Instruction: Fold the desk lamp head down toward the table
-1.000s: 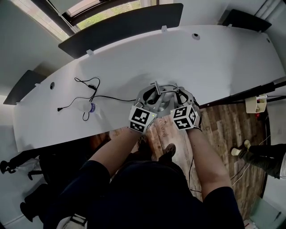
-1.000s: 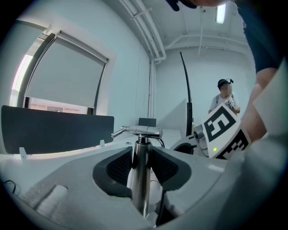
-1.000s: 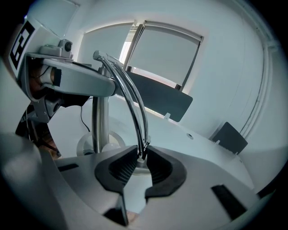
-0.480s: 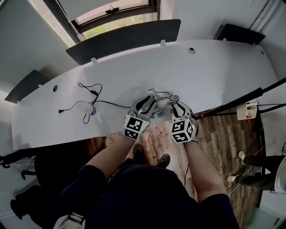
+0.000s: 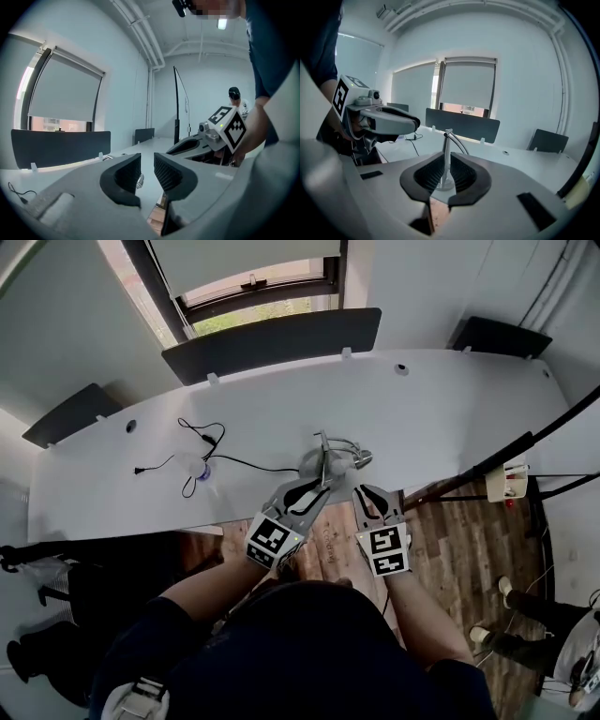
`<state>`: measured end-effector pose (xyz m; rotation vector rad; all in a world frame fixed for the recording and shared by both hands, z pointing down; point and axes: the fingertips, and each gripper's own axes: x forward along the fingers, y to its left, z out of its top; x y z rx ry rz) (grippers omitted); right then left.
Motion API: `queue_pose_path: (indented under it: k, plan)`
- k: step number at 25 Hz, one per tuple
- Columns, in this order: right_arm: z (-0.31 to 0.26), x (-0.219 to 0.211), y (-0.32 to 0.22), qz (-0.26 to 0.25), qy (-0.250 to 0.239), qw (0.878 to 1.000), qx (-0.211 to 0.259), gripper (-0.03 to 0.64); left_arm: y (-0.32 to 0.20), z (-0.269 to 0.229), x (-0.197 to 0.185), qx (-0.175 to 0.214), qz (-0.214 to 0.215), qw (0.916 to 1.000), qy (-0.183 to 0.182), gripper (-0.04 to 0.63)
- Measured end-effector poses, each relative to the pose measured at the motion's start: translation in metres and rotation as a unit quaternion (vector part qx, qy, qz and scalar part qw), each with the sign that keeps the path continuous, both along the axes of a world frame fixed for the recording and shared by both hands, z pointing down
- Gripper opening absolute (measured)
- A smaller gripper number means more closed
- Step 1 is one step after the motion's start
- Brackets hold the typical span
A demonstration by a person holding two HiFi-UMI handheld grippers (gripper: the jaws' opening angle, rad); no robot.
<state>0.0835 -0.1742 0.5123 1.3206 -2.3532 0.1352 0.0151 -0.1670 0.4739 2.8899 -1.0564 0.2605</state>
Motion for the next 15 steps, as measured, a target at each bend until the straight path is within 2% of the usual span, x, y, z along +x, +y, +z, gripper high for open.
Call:
queue_pose_path:
  k: [3, 8, 11, 15]
  plan:
    - [-0.02, -0.004, 0.019, -0.009, -0.032, 0.999, 0.004, 0.035, 0.019, -0.015, 0.0, -0.004, 0.003, 0.9999, 0.015, 0.062]
    - [-0.047, -0.018, 0.047, -0.043, -0.051, 0.998, 0.009, 0.022, 0.04, -0.034, 0.004, 0.0, 0.009, 0.9994, 0.034, 0.011]
    - [-0.062, -0.016, 0.057, -0.051, -0.071, 0.996, 0.014, 0.012, 0.046, -0.041, 0.009, -0.005, 0.009, 0.9989, 0.045, 0.006]
    - [-0.068, -0.008, 0.061, -0.039, -0.097, 0.994, 0.028, 0.011, 0.053, -0.039, 0.015, -0.021, 0.013, 0.9978, 0.062, 0.005]
